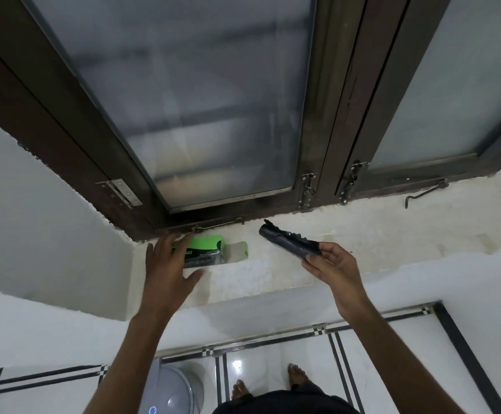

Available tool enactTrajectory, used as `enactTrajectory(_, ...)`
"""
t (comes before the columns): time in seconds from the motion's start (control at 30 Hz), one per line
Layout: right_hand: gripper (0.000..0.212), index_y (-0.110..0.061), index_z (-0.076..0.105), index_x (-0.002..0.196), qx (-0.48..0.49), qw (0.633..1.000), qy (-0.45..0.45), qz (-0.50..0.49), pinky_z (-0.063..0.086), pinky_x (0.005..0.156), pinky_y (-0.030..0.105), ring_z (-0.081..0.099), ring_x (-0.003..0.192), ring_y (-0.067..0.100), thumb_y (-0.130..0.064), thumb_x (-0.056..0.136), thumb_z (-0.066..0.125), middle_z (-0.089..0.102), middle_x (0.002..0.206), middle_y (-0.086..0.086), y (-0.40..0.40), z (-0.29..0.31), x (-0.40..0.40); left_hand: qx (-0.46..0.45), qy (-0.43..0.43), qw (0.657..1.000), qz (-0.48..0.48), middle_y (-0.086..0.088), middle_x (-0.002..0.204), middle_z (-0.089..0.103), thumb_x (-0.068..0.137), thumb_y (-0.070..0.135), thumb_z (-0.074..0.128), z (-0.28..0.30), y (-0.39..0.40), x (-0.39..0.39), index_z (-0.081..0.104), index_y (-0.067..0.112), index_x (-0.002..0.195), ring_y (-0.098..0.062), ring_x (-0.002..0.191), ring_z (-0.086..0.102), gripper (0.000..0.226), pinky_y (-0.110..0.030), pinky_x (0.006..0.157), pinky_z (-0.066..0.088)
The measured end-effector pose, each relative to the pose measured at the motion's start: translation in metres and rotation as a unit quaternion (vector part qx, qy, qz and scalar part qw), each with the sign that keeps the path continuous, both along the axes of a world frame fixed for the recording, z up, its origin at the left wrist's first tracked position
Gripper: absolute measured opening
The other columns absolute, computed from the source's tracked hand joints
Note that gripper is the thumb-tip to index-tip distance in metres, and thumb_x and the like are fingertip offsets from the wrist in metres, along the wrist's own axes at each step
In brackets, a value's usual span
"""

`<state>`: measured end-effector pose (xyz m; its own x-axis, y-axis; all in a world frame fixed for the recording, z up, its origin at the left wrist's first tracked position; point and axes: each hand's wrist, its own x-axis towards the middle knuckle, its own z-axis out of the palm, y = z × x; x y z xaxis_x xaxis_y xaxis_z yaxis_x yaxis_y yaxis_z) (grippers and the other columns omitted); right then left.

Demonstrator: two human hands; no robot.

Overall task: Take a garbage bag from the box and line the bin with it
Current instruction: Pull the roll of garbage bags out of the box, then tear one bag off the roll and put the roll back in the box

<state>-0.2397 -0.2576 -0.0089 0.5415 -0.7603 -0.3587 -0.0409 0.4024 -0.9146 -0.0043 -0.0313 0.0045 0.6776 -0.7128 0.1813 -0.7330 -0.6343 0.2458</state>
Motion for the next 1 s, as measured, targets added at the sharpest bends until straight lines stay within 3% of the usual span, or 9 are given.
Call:
enactTrajectory(0.1, 0.022, -0.009, 0.069, 0.101, -0.002, 1.000, 0.001, -0.025, 0.053, 0.101, 0.051, 0.068, 0.109, 0.037, 0.005, 0.084, 0.071, 0.073, 0.108, 0.016, 0.011, 0.006, -0.002, -0.125, 0.012, 0.992, -0.002, -0.009, 0.124, 0.059, 0.086, 0.030, 0.065, 0.014, -0.018, -0.045, 0.062, 0.014, 0.126, -0.027, 0.116, 0.051, 0.043, -0.040, 0.100, 0.043)
enactTrajectory(0.2, 0.023, -0.006, 0.066, 0.103, -0.014, 0.999, -0.014, -0.046, 0.055, 0.097, 0.044, 0.070, 0.104, 0.033, 0.006, 0.084, 0.070, 0.074, 0.106, 0.014, 0.025, 0.016, -0.004, -0.186, 0.259, 0.948, 0.017, 0.007, 0.108, 0.068, 0.095, 0.036, 0.056, 0.025, -0.054, -0.101, 0.065, 0.022, 0.117, -0.007, 0.095, 0.062, 0.027, -0.016, 0.078, 0.048)
enactTrajectory(0.3, 0.025, -0.008, 0.066, 0.104, -0.060, 0.997, -0.006, -0.040, 0.056, 0.086, 0.031, 0.072, 0.096, 0.023, 0.005, 0.083, 0.072, 0.074, 0.101, 0.010, 0.041, 0.026, -0.006, -0.221, 0.601, 0.762, 0.089, -0.001, 0.105, 0.074, 0.098, 0.036, 0.058, 0.022, -0.094, -0.125, 0.065, 0.013, 0.122, -0.011, 0.094, 0.069, 0.034, -0.015, 0.077, 0.053)
enactTrajectory(0.4, 0.027, -0.013, 0.065, 0.100, -0.096, 0.995, 0.018, -0.018, 0.055, 0.080, 0.026, 0.071, 0.095, 0.018, 0.005, 0.081, 0.074, 0.074, 0.098, 0.005, 0.051, 0.028, -0.006, -0.279, 0.717, 0.627, 0.125, -0.014, 0.108, 0.076, 0.098, 0.031, 0.059, 0.023, -0.116, -0.130, 0.065, 0.004, 0.117, -0.025, 0.104, 0.071, 0.034, -0.028, 0.085, 0.058)
enactTrajectory(0.5, 0.019, -0.019, 0.066, 0.103, -0.140, 0.988, 0.057, 0.023, 0.055, 0.087, 0.033, 0.066, 0.104, 0.015, -0.014, 0.085, 0.072, 0.073, 0.102, -0.002, 0.049, 0.029, -0.013, -0.298, 0.707, 0.631, 0.115, -0.017, 0.107, 0.075, 0.095, 0.024, 0.065, 0.023, -0.124, -0.128, 0.064, 0.003, 0.113, -0.023, 0.098, 0.073, 0.028, -0.028, 0.081, 0.059)
enactTrajectory(0.7, 0.015, -0.022, 0.071, 0.104, -0.072, 0.993, 0.075, 0.048, 0.053, 0.075, 0.024, 0.069, 0.097, 0.020, -0.031, 0.096, 0.062, 0.073, 0.103, 0.003, -0.013, 0.042, -0.015, -0.219, 0.597, 0.769, 0.056, -0.010, 0.098, 0.073, 0.082, 0.026, 0.080, 0.020, -0.144, -0.130, 0.064, 0.019, 0.112, -0.025, 0.093, 0.071, 0.035, -0.034, 0.081, 0.060)
enactTrajectory(0.8, 0.011, -0.017, 0.073, 0.094, -0.080, 0.984, 0.088, 0.134, 0.053, 0.072, 0.026, 0.070, 0.086, 0.016, -0.027, 0.092, 0.069, 0.076, 0.093, 0.005, -0.047, 0.044, -0.007, -0.202, 0.571, 0.796, 0.025, -0.008, 0.094, 0.072, 0.079, 0.026, 0.083, 0.021, -0.160, -0.135, 0.063, 0.022, 0.115, -0.025, 0.091, 0.071, 0.042, -0.037, 0.082, 0.060)
enactTrajectory(0.87, 0.007, -0.012, 0.071, 0.089, -0.099, 0.978, 0.085, 0.161, 0.051, 0.066, 0.023, 0.068, 0.078, 0.012, -0.015, 0.093, 0.067, 0.074, 0.087, 0.007, -0.062, 0.042, -0.006, -0.211, 0.590, 0.779, 0.023, -0.013, 0.098, 0.072, 0.082, 0.019, 0.080, 0.023, -0.168, -0.139, 0.065, 0.019, 0.116, -0.026, 0.093, 0.072, 0.037, -0.034, 0.080, 0.061)
enactTrajectory(1.0, 0.009, -0.010, 0.066, 0.093, -0.056, 0.982, 0.060, 0.168, 0.053, 0.066, 0.025, 0.065, 0.076, 0.015, -0.012, 0.097, 0.059, 0.072, 0.087, 0.006, -0.088, 0.040, -0.009, -0.255, 0.670, 0.694, 0.069, -0.015, 0.104, 0.074, 0.089, 0.008, 0.071, 0.025, -0.180, -0.144, 0.064, 0.009, 0.119, -0.022, 0.093, 0.075, 0.031, -0.027, 0.074, 0.060)
